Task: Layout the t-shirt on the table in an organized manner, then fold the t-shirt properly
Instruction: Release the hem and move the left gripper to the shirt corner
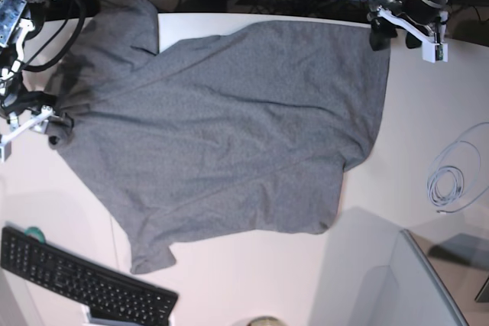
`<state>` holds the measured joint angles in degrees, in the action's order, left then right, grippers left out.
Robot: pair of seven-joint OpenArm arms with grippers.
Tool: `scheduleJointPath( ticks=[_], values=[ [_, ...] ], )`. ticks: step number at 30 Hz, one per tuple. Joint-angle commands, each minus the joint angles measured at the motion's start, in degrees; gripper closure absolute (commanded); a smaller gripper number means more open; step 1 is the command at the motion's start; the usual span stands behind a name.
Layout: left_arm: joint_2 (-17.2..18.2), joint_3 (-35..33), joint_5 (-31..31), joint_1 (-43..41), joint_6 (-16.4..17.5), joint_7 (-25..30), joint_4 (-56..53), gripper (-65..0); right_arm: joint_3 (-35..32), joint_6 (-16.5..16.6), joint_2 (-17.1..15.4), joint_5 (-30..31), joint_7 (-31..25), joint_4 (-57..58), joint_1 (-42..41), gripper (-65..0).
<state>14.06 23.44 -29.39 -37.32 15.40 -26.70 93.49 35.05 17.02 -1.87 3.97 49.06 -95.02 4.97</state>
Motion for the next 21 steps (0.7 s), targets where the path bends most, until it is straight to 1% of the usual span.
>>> scheduleJointPath(
  ticks=[1,3,5,13,16,21],
  values=[
    [-0.13,1.39,0.07,-0.35,0.12,0.46,-0.70,-48.1,0.42,0.00,-0.64,0.12,-0.93,-0.85,-0.62,-38.0],
    [-1.36,2.01,0.16,0.88,0.29,0.54,-2.11,-48.1,0.51,0.00,-0.64,0.12,-0.93,-0.85,-0.53,-38.0],
    [-1.80,2.27,0.16,1.76,0.56,0.54,-2.72,-48.1,0.51,0.00,-0.64,0.12,-0.93,-0.85,-0.53,-38.0],
    [-1.63,2.62,0.16,3.52,0.56,0.54,-4.66,-48.1,0.51,0.00,-0.55,0.12,-0.93,-0.85,-0.44,-38.0],
    [-1.63,2.62,0.16,5.01,0.65,0.54,-6.94,-48.1,0.51,0.00,0.07,0.12,-0.93,-0.85,-0.44,-38.0],
    [-1.54,1.92,0.24,8.18,0.65,0.46,-11.34,-47.9,0.51,0.00,0.07,0.12,-0.93,-0.85,-0.44,-38.0]
  ],
)
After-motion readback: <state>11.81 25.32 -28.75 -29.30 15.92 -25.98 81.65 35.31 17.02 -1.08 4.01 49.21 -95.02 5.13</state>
